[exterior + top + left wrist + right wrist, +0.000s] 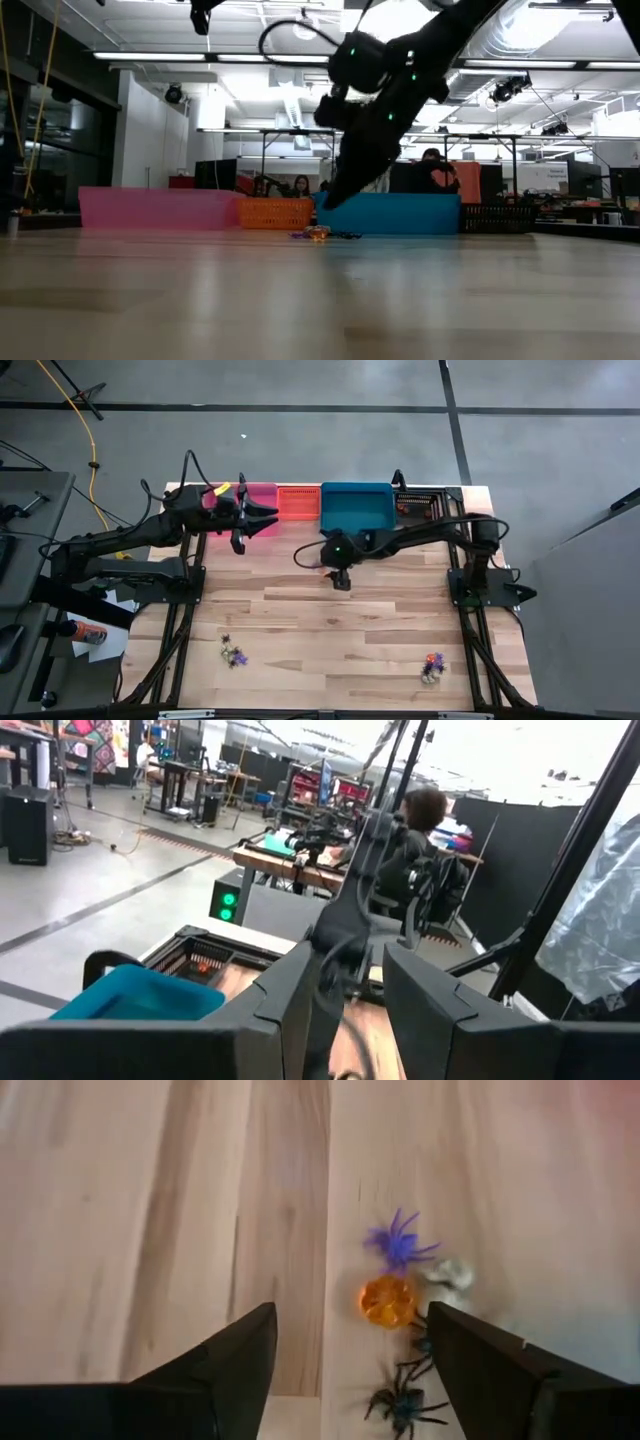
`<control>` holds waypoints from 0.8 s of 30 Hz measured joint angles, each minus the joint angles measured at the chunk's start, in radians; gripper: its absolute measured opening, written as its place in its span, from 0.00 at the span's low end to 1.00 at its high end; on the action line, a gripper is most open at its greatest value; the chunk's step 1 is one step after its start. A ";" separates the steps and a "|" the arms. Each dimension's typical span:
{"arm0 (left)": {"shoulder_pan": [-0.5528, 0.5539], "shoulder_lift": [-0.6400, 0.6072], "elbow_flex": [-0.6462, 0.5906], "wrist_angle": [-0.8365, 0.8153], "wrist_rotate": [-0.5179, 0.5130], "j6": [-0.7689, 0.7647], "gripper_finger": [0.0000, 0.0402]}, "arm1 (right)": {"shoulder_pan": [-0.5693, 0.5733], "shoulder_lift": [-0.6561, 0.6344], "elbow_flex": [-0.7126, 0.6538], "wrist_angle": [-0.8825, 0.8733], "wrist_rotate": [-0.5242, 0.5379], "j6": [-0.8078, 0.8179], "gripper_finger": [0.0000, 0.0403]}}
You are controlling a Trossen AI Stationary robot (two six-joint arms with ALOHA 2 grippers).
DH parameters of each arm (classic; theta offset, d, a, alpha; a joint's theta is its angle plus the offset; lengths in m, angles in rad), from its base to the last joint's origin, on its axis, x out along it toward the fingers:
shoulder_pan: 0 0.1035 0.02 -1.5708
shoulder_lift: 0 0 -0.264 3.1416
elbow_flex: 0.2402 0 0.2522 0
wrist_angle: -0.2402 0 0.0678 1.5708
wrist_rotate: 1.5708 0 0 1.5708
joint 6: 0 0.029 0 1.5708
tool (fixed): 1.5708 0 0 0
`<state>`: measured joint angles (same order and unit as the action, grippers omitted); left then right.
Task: Sort Halloween decoration
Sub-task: Put the orange pumpkin toy into the black bin
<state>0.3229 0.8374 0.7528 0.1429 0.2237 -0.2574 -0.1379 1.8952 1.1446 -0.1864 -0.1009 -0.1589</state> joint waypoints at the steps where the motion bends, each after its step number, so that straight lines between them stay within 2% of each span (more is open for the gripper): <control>1: 0.000 0.000 0.000 0.001 0.000 0.000 0.27 | 0.000 0.016 0.000 0.016 0.000 0.000 0.63; 9: 0.000 0.000 0.000 -0.002 -0.004 0.000 0.27 | 0.002 0.079 0.000 0.089 0.070 0.002 0.63; 20: 0.000 0.000 0.000 -0.005 -0.025 0.000 0.27 | 0.003 0.109 0.000 0.116 0.071 0.032 0.63; 24: 0.000 0.000 0.000 -0.010 -0.025 -0.001 0.27 | 0.005 0.114 0.001 0.123 0.068 0.062 0.58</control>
<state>0.3232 0.8374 0.7531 0.1328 0.1986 -0.2580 -0.1329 2.0090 1.1454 -0.0633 -0.0326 -0.0969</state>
